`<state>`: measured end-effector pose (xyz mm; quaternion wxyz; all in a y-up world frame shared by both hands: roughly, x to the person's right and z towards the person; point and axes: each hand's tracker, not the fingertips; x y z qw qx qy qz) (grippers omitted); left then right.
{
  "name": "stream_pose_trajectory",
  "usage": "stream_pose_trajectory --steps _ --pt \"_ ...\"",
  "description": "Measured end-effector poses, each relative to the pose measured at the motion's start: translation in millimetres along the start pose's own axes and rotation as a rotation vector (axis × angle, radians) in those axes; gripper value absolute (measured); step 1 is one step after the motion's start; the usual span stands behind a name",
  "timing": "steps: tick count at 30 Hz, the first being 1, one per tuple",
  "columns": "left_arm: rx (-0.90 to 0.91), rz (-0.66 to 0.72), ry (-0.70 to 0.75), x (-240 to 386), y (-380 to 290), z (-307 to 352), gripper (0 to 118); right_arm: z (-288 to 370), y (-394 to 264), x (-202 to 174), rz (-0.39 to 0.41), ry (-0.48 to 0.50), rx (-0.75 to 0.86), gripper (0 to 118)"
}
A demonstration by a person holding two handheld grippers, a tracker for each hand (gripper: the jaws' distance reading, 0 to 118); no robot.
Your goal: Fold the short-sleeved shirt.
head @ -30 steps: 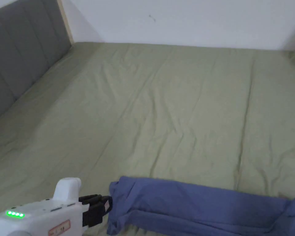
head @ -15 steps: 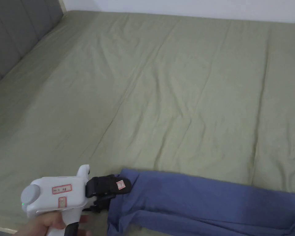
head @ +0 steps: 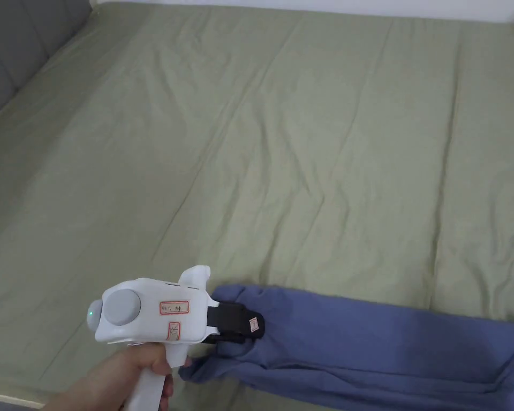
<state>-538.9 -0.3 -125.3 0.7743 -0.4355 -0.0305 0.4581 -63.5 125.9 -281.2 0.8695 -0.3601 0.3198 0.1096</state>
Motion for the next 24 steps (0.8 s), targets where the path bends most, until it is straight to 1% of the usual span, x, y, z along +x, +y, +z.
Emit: stream_pose_trajectory --steps 2,5,7,8,10,12,13,15,16,19,21,23,24 --pt "0.028 -0.049 0.015 17 -3 12 11 5 -1 0 -0.006 0.008 0.003 0" --pt "0.025 -0.052 0.005 22 -3 44 10 12 -4 1 0.011 0.016 0.013 0" --pt "0.044 -0.053 0.086 28 -1 66 10 15 -4 2 0.005 0.016 0.019 0" --pt "0.061 -0.056 0.113 23 0 81 10 17 -4 4 -0.017 0.020 0.025 0" --pt "0.083 -0.001 0.179 16 3 104 10 21 -4 7 -0.056 0.054 0.042 0" --pt "0.068 0.119 0.258 -2 9 128 10 25 -6 8 -0.054 0.067 0.054 0" --pt "0.067 0.150 0.295 -4 10 136 10 26 -7 8 -0.049 0.072 0.057 0" --pt "0.056 0.117 0.407 20 8 139 11 29 -12 8 -0.046 0.085 0.063 0" --pt "0.047 0.099 0.433 31 7 139 11 30 -14 9 -0.051 0.092 0.067 0" --pt "0.034 0.097 0.443 79 7 123 11 32 -21 16 -0.082 0.115 0.066 0" --pt "0.006 0.076 0.417 113 5 107 11 34 -24 20 -0.086 0.111 0.068 0" --pt "-0.025 0.004 0.419 147 2 78 11 36 -25 26 -0.096 0.117 0.075 0" --pt "-0.007 -0.076 0.483 159 2 65 11 38 -25 29 -0.107 0.122 0.085 0"
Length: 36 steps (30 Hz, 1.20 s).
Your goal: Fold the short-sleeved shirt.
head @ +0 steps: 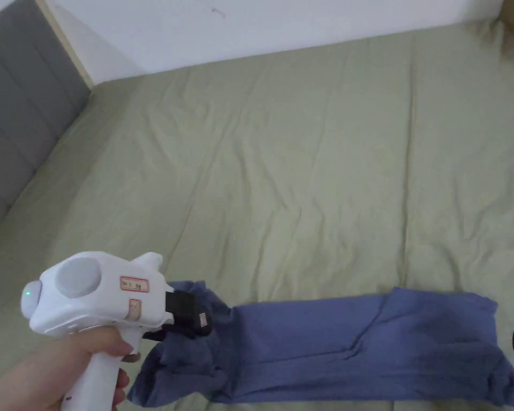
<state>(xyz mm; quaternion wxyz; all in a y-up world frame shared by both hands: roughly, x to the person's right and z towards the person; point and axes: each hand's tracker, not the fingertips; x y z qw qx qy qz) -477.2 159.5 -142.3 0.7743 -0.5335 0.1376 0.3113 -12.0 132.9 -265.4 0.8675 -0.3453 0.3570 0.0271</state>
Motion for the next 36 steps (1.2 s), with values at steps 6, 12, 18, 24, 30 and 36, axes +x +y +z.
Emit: stream_pose_trajectory --steps 6,12,18,24,30,36 --pt "-0.146 0.018 -0.060 65 3 -84 25 15 1 24 -0.025 -0.001 0.039 0" --pt "-0.033 0.107 -0.116 88 -5 -131 109 29 -8 58 -0.098 -0.014 0.021 0" --pt "0.036 -0.032 -0.150 111 -25 -73 49 30 -18 69 -0.131 -0.020 0.004 0" --pt "0.118 -0.246 0.266 109 -58 -90 2 22 -23 61 -0.119 0.013 -0.009 0" --pt "0.037 -0.213 0.178 148 -58 -153 0 22 -24 56 -0.087 0.014 -0.025 0" --pt "-0.013 -0.306 0.007 184 -70 -162 0 34 -21 56 -0.083 -0.015 -0.016 0"
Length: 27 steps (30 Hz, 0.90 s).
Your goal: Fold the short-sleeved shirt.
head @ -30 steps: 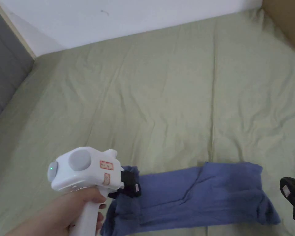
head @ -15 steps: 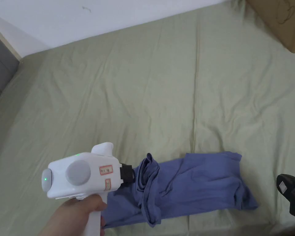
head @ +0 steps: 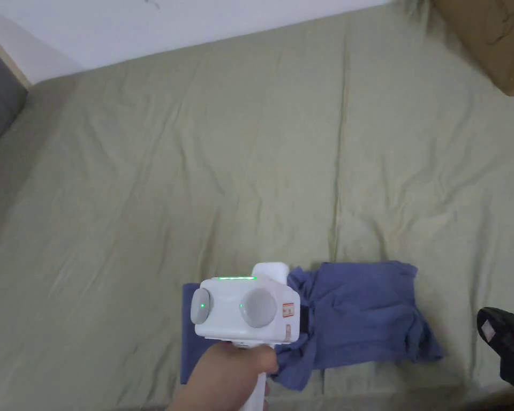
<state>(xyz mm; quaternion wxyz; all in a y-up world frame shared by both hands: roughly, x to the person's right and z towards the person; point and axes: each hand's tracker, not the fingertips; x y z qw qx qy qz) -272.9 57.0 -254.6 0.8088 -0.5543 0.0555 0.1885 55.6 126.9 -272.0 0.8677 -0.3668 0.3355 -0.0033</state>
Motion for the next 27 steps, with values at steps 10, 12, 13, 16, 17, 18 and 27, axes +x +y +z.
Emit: stream_pose_trajectory --steps 10,12,13,16,17,18,27 --pt "0.263 0.104 -0.268 -126 -45 141 0 -18 8 -29 0.063 0.017 -0.054 0" --pt "0.298 0.194 -0.274 -180 -56 139 6 -22 10 -37 0.067 0.030 -0.064 0" --pt "0.290 0.264 -0.287 -203 -60 132 20 -24 11 -41 0.072 0.031 -0.068 0" --pt "0.218 0.432 -0.397 -261 -69 98 109 -32 11 -52 0.094 0.034 -0.089 0" --pt "0.180 0.456 -0.452 -273 -71 84 118 -34 11 -56 0.098 0.035 -0.096 0" --pt "0.155 0.474 -0.472 -280 -76 73 116 -35 12 -59 0.101 0.036 -0.100 0" --pt "0.127 0.371 -0.786 -260 -48 6 52 -48 5 -62 0.112 -0.031 -0.154 0"
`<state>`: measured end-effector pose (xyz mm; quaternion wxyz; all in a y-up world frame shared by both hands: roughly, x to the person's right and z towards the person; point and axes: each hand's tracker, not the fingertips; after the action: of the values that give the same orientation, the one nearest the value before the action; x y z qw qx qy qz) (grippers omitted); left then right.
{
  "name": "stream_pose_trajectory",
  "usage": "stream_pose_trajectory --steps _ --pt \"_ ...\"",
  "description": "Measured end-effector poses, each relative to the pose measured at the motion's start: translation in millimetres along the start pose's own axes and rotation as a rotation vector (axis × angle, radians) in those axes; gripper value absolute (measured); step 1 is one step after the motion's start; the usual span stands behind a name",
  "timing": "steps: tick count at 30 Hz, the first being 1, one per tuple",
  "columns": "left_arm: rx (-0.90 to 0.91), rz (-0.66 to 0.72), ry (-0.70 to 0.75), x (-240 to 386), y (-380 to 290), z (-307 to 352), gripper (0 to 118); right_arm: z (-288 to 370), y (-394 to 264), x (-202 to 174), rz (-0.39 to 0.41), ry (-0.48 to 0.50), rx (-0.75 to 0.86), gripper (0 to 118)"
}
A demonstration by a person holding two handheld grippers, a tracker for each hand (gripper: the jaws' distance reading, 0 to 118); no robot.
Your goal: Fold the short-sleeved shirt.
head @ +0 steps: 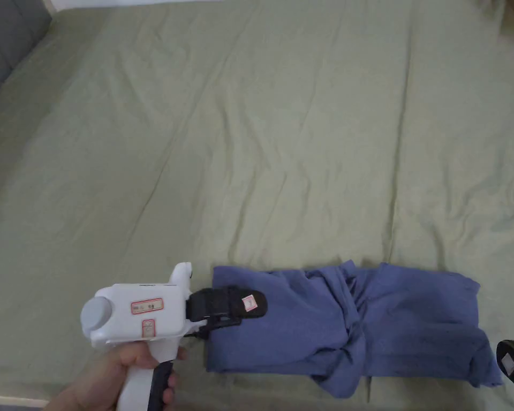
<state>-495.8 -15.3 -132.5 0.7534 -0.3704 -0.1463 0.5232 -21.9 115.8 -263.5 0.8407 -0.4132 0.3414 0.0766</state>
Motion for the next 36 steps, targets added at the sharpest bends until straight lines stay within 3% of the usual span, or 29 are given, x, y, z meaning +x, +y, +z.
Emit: stream_pose_trajectory --steps 1,3,5,8,12,14,17,19,23,28,36 --pt "-0.010 -0.013 0.049 1 1 -6 10 -1 0 -1 -0.005 0.002 -0.007 0" --pt "-0.068 -0.024 0.256 -13 7 -15 9 -1 2 -5 0.004 -0.004 -0.009 0" --pt "-0.049 0.046 0.099 -17 12 3 9 1 5 -7 0.021 -0.004 0.000 0" --pt "-0.034 -0.090 0.163 19 7 18 9 3 10 -11 0.040 0.004 0.012 0" --pt "0.018 -0.088 0.133 43 8 66 9 2 15 -15 0.036 0.032 0.036 0" --pt "0.016 -0.121 0.230 49 11 85 9 2 14 -19 0.033 0.052 0.051 0" --pt "0.013 -0.031 0.410 57 19 107 9 5 7 -20 0.033 0.082 0.062 0" --pt "0.005 -0.044 0.513 82 17 107 9 9 1 -18 0.030 0.091 0.066 0" --pt "-0.020 -0.175 0.585 152 9 76 9 8 -12 -5 -0.009 0.103 0.062 0" --pt "-0.056 -0.352 0.735 215 -16 -12 9 15 -18 11 -0.071 0.074 0.110 0" --pt "-0.110 -0.379 0.801 208 -44 -151 9 34 -12 41 -0.082 0.019 0.179 0"
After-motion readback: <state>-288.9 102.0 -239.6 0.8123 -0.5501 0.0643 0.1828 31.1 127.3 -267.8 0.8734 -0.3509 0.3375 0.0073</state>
